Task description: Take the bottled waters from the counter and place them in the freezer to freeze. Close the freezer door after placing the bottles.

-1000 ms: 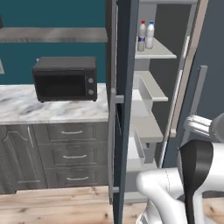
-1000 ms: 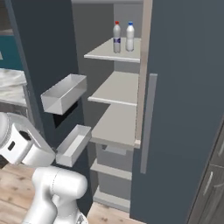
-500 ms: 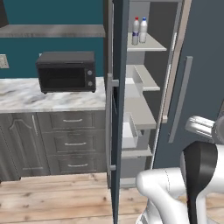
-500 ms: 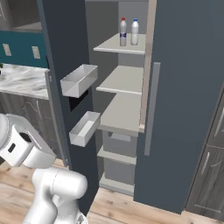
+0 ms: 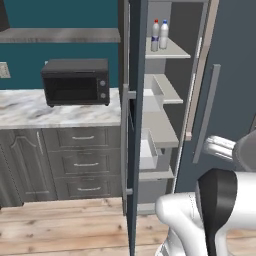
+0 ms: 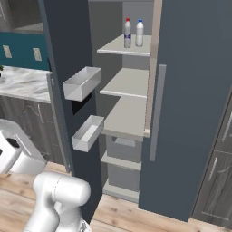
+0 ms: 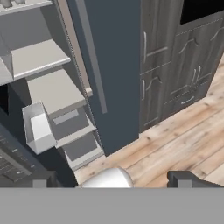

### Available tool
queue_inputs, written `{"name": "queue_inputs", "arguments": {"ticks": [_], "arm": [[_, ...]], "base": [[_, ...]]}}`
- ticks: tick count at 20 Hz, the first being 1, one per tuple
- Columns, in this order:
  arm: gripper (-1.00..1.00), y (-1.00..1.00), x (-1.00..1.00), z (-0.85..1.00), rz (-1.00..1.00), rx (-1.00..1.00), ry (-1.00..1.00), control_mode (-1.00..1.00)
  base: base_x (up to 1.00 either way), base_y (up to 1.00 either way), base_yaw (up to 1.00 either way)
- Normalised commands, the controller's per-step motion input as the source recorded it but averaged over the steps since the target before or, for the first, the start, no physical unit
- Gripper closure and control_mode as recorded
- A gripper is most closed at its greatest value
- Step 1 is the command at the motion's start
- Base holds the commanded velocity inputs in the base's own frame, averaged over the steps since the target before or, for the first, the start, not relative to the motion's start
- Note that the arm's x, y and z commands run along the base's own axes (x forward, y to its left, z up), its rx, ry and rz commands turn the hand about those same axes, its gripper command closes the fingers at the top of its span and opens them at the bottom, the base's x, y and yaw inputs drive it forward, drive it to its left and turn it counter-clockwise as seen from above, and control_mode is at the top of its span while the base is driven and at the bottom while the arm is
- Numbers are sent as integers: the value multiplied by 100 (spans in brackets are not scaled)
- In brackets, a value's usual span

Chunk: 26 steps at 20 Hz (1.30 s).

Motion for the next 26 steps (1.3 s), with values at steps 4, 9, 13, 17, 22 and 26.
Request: {"name": "queue_inputs", "arguments": {"ticks": [4, 9, 13, 17, 22, 26], "arm": [[-100, 74, -55, 0, 0, -1, 0, -100], [-100, 100, -12, 0, -1, -3, -6, -100], [-100, 99, 44, 0, -5, -3, -10, -100], [-100, 43, 73, 0, -7, -15, -12, -100], [-100, 0, 90, 0, -8, -14, -1, -100], [-100, 0, 70, -3, -9, -30, -4, -100]], "base": [[0, 0, 0], [0, 0, 0], [0, 0, 0], [0, 0, 0], [0, 0, 0], [0, 0, 0]]}}
